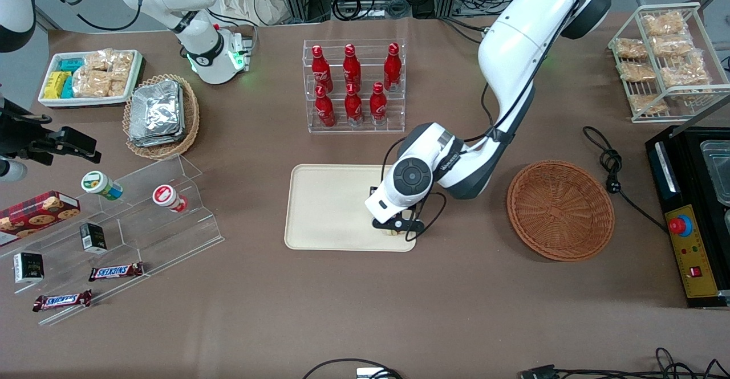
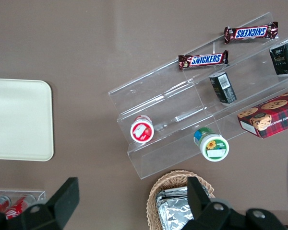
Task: Place sandwich from basket to tray
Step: 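Carry the sandwich over the cream tray and lower it, then open the left gripper to release the sandwich onto the tray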
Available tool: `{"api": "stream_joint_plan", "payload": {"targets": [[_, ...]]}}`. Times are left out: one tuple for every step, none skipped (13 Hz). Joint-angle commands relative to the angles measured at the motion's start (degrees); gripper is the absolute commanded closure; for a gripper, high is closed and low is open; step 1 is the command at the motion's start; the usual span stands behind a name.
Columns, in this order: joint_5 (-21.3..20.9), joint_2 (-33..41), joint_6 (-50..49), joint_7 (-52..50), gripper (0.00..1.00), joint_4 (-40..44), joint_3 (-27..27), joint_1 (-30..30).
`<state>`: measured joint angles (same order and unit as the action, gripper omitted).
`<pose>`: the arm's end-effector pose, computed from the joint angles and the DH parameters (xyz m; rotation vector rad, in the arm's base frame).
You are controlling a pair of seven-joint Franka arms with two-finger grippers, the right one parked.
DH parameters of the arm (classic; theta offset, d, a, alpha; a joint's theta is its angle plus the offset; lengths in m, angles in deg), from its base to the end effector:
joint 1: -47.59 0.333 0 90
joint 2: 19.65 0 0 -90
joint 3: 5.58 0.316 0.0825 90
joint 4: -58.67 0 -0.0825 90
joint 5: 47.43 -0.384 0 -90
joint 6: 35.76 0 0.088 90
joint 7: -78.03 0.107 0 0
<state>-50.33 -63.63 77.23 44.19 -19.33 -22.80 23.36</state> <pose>0.5704 -0.4398 0.2675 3.0672 -0.1358 -0.3086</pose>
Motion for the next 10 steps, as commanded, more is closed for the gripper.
{"api": "stream_joint_plan", "payload": {"targets": [[-0.88,6.25,-5.74,0.62,0.00,-0.83,0.43,1.63],[-2.10,9.41,-7.50,0.62,0.00,-2.75,0.35,3.56],[-2.80,13.96,-7.52,0.62,0.00,-7.81,0.26,5.32],[-2.81,18.88,-6.30,0.62,0.00,-13.26,0.26,6.38],[-2.64,23.37,-5.86,0.62,0.00,-17.49,0.17,6.82],[-2.29,27.76,-6.20,0.97,0.00,-21.45,0.17,7.96],[-1.94,31.98,-5.94,2.72,0.00,-25.58,0.08,9.01],[-1.67,35.51,-6.20,6.65,0.00,-28.58,0.17,10.42],[-1.23,38.15,-7.86,10.52,0.01,-30.17,0.17,12.61],[-1.05,39.75,-10.66,12.90,0.06,-30.19,0.26,14.89]]}}
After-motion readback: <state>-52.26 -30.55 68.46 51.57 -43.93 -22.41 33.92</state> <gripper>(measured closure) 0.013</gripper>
